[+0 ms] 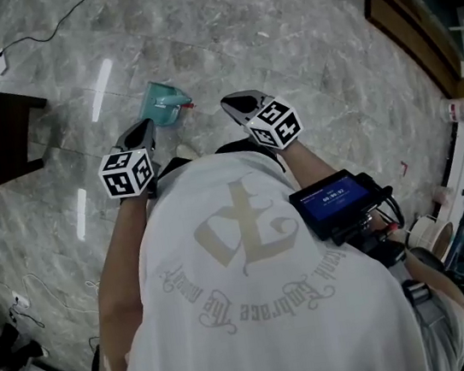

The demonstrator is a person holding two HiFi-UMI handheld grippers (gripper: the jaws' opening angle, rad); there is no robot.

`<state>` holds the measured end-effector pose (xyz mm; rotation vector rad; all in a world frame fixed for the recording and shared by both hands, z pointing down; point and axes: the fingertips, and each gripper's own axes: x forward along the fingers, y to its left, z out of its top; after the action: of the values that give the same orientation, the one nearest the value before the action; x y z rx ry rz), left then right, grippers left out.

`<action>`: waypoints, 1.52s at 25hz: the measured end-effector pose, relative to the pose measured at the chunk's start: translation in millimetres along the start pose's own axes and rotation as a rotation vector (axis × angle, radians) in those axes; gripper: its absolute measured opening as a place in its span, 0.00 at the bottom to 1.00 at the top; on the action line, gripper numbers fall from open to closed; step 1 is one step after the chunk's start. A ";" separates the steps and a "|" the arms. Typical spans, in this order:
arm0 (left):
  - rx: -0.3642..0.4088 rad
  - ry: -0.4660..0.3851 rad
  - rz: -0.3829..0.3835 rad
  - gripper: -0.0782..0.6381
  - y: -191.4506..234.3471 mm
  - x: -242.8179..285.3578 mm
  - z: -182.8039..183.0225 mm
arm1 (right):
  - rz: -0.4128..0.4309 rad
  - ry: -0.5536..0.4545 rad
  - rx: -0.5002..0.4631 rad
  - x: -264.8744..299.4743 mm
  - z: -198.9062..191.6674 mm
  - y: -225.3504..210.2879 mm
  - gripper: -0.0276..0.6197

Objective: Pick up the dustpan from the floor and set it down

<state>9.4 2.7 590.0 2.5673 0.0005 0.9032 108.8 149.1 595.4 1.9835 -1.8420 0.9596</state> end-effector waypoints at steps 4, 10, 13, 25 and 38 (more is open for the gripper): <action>-0.039 -0.006 0.029 0.13 20.7 12.1 12.3 | 0.047 0.045 -0.044 28.2 14.0 -13.0 0.07; -0.101 -0.048 0.129 0.13 42.4 -10.3 -6.2 | 0.140 0.053 -0.116 59.2 22.7 -2.6 0.07; -0.167 -0.071 0.194 0.13 59.9 -28.9 -20.5 | 0.199 0.090 -0.154 80.0 22.2 12.4 0.07; -0.401 -0.180 0.421 0.13 116.1 -77.6 -41.2 | 0.355 0.290 -0.337 188.1 41.6 22.1 0.08; -0.555 -0.229 0.620 0.13 110.3 -141.1 -80.7 | 0.308 0.540 -0.482 249.1 3.1 10.4 0.41</action>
<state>-165.2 -86.1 604.6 2.1291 -1.0083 0.6637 92.9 -49.0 746.1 1.0563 -1.8497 0.9014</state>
